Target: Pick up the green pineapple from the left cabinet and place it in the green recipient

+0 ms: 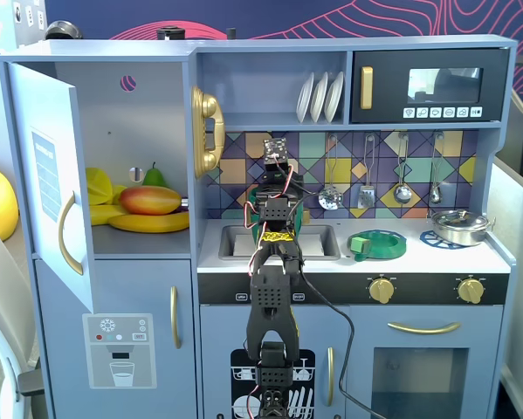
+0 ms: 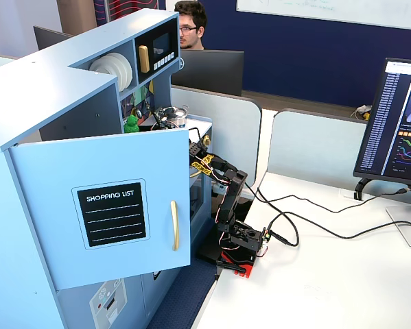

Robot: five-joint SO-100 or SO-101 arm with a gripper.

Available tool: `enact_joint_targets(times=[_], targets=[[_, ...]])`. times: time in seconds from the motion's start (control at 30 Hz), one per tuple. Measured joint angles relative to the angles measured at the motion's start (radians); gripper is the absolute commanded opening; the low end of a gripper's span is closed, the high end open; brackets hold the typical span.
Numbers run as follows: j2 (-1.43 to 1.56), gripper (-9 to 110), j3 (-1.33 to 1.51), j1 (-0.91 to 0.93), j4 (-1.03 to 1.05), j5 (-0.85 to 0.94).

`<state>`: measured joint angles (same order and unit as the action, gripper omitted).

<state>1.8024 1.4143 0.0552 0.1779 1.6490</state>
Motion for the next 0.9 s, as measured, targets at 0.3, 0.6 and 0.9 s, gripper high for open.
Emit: enact_joint_targets(times=[0.3,0.6,0.9], targets=[[-0.006,46,-0.006,0.000,-0.017,-0.092],[0.262,45,0.285,-0.018,-0.014,-0.092],[0.871,42,0.793,-0.006,0.334,-0.107]])
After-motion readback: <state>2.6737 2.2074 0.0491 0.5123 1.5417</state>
